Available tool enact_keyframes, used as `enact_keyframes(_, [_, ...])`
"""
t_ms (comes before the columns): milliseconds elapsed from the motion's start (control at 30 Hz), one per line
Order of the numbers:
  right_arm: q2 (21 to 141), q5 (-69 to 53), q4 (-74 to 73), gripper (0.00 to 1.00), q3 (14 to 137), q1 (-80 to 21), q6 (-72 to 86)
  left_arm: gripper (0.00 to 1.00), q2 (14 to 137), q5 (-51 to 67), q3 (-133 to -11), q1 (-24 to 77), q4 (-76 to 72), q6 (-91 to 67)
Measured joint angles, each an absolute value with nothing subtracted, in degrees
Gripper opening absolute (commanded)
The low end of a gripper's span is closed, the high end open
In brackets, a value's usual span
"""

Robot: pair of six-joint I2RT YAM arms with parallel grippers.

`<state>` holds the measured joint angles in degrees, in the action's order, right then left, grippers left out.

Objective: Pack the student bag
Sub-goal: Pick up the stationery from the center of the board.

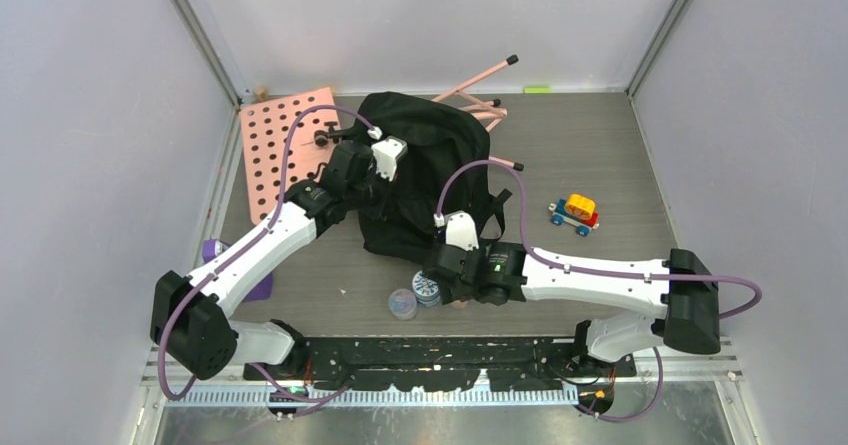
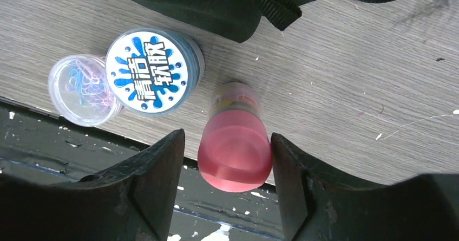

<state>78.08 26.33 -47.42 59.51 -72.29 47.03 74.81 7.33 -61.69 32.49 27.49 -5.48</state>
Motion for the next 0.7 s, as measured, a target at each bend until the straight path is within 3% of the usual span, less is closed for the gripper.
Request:
enact_keyframes(67, [78.6, 26.9, -47.5, 0.48, 59.5, -72.4, 47.1, 0.0, 74.8, 7.3, -61.7, 32.5, 27.5, -5.5])
enact_keyframes(167, [79.2, 28.1, -47.3, 0.18, 59.5, -72.6, 47.1, 0.0, 74.8, 7.3, -61.7, 32.5, 27.5, -5.5])
enact_keyframes(233, [79.2, 28.6, -47.2, 0.04, 59.5, -72.6, 47.0, 0.0, 74.8, 7.3, -61.7, 32.5, 27.5, -5.5])
enact_keyframes(433, [78.0, 30.6, -49.0, 0.01, 59.8, -72.9, 45.4, 0.0, 74.8, 7.4, -61.7, 32.5, 27.5, -5.4])
enact_keyframes(700, [66.6, 32.8, -50.9, 0.01, 68.9, -73.0, 37.5, 0.0, 74.8, 7.6, -61.7, 32.5, 27.5, -5.3])
